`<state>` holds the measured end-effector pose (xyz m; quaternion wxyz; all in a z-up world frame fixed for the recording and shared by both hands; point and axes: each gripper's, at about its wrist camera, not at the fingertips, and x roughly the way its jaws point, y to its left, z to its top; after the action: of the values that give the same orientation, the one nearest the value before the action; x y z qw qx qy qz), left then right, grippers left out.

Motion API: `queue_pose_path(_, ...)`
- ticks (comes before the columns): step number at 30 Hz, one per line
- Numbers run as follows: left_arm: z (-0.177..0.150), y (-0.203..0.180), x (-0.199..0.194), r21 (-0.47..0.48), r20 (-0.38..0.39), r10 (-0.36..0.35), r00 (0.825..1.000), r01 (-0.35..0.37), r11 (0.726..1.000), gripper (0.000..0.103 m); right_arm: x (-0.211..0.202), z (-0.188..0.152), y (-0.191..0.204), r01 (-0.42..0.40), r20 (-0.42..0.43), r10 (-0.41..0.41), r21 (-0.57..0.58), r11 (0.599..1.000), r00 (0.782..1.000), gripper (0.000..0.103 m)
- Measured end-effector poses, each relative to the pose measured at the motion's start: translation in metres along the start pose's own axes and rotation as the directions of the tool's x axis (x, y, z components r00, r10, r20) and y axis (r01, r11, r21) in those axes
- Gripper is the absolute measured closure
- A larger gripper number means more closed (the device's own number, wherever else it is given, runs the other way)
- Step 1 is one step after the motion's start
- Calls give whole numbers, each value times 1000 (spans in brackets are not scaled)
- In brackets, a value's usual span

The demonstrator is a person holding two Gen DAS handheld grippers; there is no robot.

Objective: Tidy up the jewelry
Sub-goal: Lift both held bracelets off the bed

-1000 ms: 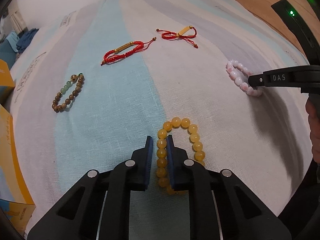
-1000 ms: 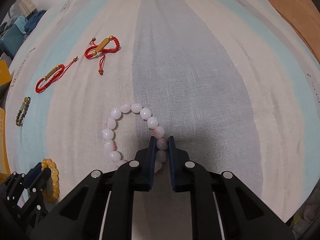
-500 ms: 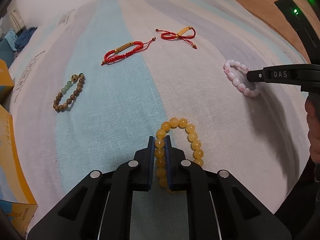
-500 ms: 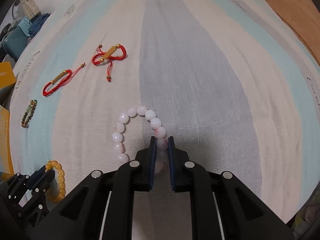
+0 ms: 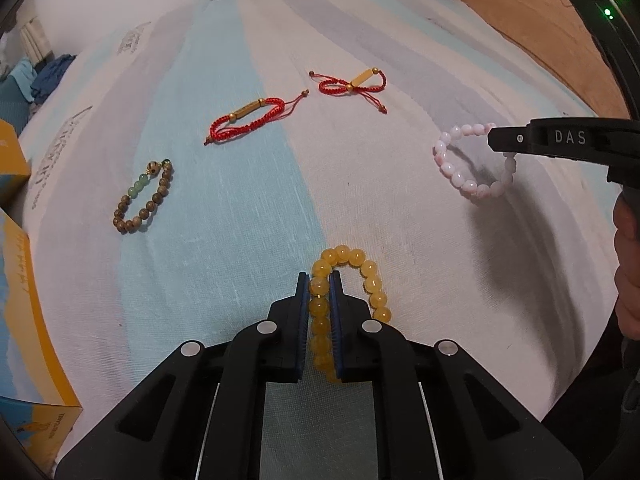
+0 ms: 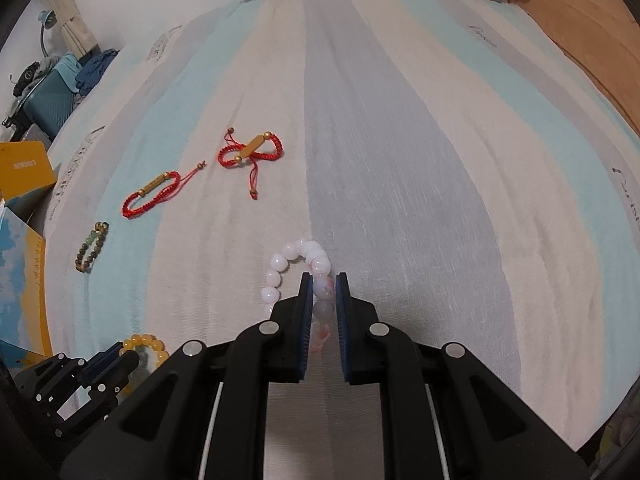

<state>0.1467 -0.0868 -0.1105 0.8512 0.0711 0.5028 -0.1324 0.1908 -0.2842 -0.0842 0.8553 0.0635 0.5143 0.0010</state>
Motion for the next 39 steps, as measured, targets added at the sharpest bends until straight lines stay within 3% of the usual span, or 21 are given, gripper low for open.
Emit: queue_pose_path(39, 31, 14, -56, -64, 112, 6, 994, 2, 998, 94, -51, 12, 1, -16, 127, 12, 27, 1000, 992, 92)
